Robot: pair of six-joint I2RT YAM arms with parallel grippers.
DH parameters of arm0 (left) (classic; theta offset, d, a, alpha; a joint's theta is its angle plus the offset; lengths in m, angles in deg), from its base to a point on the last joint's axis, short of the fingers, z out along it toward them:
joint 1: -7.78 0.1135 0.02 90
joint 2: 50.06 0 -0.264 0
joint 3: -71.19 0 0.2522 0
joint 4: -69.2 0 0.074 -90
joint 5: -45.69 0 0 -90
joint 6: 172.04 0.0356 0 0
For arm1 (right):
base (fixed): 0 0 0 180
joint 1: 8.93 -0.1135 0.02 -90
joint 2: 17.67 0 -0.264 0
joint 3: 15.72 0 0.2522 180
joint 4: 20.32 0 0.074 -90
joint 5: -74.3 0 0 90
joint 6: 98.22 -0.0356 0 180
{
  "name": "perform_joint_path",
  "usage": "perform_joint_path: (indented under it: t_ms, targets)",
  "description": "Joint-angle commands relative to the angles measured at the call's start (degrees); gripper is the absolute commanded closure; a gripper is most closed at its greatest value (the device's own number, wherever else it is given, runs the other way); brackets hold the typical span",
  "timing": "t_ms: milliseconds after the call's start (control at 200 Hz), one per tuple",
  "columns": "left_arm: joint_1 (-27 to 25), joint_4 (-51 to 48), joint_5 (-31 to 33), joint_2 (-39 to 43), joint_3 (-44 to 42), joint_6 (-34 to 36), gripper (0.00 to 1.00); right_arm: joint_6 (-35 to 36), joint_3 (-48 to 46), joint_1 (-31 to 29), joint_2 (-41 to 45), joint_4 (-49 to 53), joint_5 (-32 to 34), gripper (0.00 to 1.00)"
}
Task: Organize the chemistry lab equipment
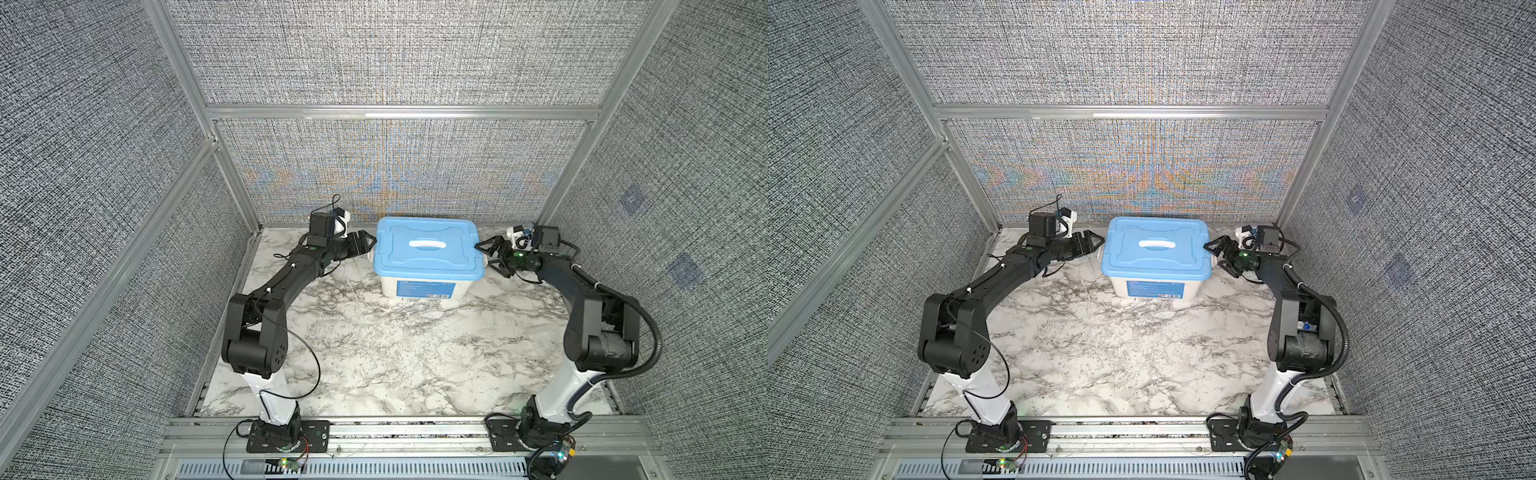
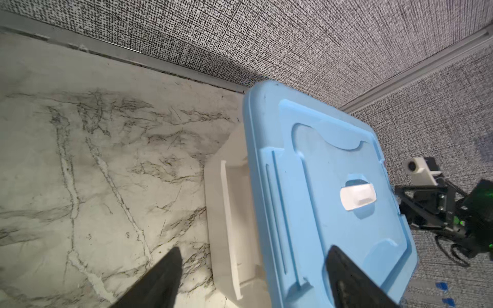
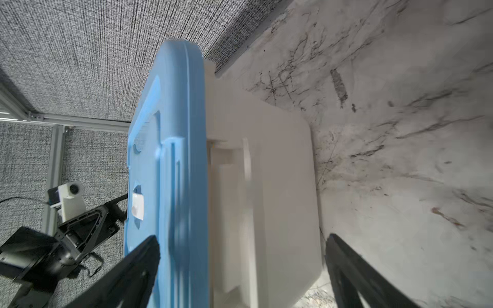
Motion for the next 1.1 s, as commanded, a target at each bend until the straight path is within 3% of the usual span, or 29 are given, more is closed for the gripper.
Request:
perform_joint_path:
  t_ms: [0,170,245,475,635,895,1095]
  targets:
    - [-0.18,1.69,-3.87,-2.40,1.78,-2.73,0.01,-1.41,0.66,-0.19,-1.32,-4.49,-4.48,0.11]
    - [-0.11,3.61,-3.71,-4.77,1.57,-3.07,0.01,-0.40,2.30,-0.56,-3.52,-2.12,-3.73,0.17]
    - [-0.16,2.06,-4.03,-6.47,3.16,-3.35,0.08,-0.44,2.66,-0.95,-4.48,-1.77,-3.96,0.20]
    - [-0.55,4.02,-5.04,-6.96,3.12,-2.65,0.14,2.40,3.83,-3.84,-3.58,3.36,1.18,0.37]
    - [-0.64,2.21,-4.09,-7.25,4.15,-1.24,0.28,4.20,4.06,-6.68,-1.76,6.33,4.81,0.43]
    - [-1.60,0.01,-1.28,-5.43,3.06,0.88,0.37,10.87,7.17,-10.56,0.73,15.59,17.64,0.49]
    - [-1.91,-1.44,1.46,-3.62,1.08,0.17,0.37,14.31,7.21,-13.88,3.13,18.33,25.85,0.49]
